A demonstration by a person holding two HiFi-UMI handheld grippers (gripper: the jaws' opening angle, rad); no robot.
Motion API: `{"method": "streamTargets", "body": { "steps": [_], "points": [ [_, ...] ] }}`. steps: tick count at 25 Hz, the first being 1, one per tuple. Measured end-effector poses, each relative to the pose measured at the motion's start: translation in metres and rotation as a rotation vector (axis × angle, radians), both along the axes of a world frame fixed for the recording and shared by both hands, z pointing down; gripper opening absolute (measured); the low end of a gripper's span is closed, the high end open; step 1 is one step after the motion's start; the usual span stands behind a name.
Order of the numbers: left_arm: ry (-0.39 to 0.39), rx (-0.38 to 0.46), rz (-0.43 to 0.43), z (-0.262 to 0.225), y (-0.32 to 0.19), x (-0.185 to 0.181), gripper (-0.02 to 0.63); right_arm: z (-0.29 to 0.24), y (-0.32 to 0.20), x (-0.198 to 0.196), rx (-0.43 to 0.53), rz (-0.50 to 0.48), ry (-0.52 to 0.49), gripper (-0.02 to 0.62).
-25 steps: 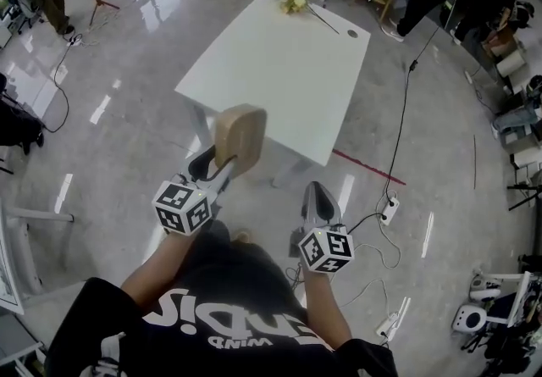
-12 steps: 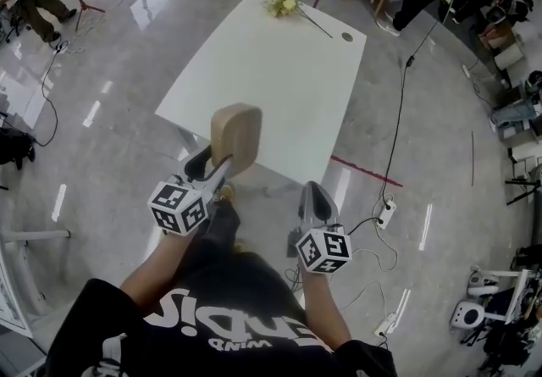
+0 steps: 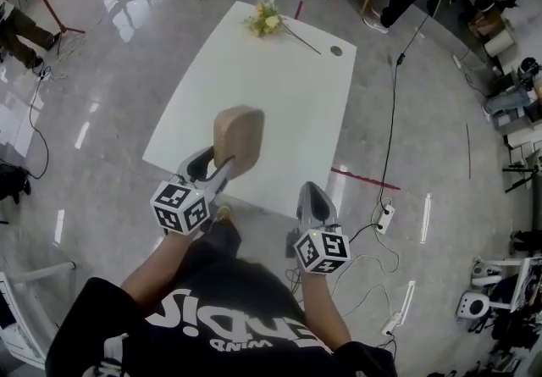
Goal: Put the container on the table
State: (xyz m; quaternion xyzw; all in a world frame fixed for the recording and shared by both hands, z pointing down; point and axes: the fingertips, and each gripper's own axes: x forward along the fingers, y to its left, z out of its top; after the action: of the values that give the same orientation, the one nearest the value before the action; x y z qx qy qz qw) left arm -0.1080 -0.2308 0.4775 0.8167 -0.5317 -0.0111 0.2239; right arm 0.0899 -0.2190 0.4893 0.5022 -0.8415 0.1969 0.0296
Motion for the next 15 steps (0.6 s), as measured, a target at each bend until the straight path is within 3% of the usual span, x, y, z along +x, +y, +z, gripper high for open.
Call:
{"method": "streamTargets", "body": {
  "steps": [15],
  "points": [
    [0.044,-0.055,0.110,0.013,-0.112,-0.013,0.221,-0.001,-0.079,-0.013,-0.008,0.107,0.005,-0.002]
  ]
}}
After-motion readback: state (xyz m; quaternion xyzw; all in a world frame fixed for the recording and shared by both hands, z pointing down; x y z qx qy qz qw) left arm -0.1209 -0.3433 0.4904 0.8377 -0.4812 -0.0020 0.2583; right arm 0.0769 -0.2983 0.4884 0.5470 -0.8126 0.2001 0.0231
